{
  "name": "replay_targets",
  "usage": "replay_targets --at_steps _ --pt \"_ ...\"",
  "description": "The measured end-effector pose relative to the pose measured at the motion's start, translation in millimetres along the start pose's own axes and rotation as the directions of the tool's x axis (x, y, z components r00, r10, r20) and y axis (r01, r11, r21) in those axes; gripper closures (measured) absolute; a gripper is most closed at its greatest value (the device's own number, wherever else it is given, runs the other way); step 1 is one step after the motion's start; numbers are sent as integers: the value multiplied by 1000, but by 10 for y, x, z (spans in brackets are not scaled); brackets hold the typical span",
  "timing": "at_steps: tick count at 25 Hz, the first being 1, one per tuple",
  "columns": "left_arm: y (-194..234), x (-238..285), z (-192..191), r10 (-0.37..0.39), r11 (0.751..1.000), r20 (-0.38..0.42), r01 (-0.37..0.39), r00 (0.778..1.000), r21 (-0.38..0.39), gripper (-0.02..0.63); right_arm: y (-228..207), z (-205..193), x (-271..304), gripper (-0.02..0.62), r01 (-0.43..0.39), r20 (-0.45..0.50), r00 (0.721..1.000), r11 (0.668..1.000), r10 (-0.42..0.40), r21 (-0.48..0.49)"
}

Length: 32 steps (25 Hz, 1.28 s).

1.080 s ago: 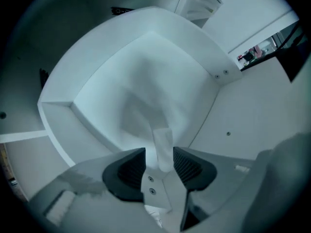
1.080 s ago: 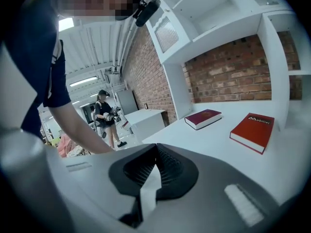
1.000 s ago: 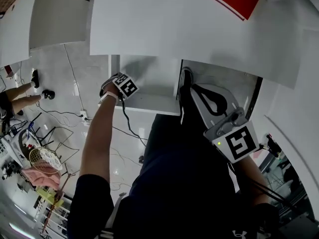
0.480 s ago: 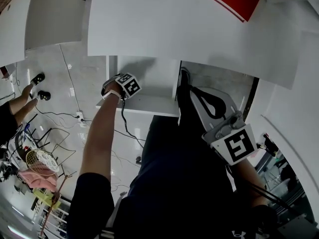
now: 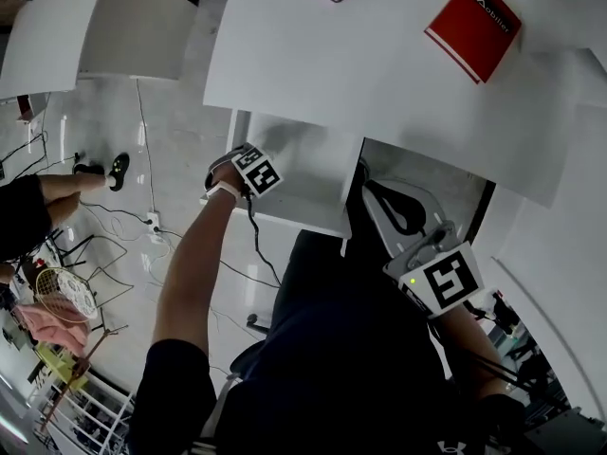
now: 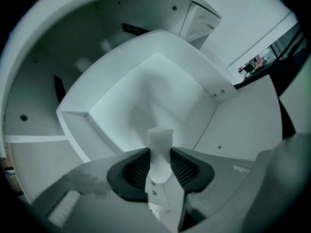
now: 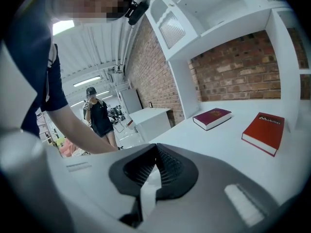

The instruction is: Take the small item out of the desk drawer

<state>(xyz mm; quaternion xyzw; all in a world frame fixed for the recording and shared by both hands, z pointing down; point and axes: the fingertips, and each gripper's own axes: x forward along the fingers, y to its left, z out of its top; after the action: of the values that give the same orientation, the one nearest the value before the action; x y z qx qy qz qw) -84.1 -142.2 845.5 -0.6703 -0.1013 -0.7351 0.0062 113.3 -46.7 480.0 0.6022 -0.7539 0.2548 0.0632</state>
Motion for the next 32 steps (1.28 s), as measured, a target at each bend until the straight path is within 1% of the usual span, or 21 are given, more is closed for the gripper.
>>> replay_targets --at_steps 3,8,14,19,22,26,29,32 --pt "22 -261 101 41 999 76 -40 996 -10 466 91 47 42 592 -28 2 1000 999 28 -17" --pt "42 -750 238 98 995 186 -94 978 -31 466 192 120 57 592 -46 7 999 998 46 -38" --pt "83 -1341 477 162 987 298 -155 941 -46 466 230 246 -11 592 -43 23 999 997 45 -61" --pt "164 -1756 769 212 975 370 -223 904 -15 466 213 301 -81 592 -17 51 998 998 20 -58" --pt "319 -1931 953 236 967 384 -255 892 -1 466 196 349 -180 592 9 76 997 998 -5 -56" --pt "565 -2052 1194 260 958 374 -286 890 15 466 122 401 -375 592 57 103 993 998 -54 -32" --pt "761 -2112 1376 305 936 353 -346 885 59 466 25 429 -513 592 89 122 988 996 -90 16" --pt "880 -2093 1538 320 922 324 -371 890 109 466 -60 431 -642 592 127 135 982 990 -133 53"
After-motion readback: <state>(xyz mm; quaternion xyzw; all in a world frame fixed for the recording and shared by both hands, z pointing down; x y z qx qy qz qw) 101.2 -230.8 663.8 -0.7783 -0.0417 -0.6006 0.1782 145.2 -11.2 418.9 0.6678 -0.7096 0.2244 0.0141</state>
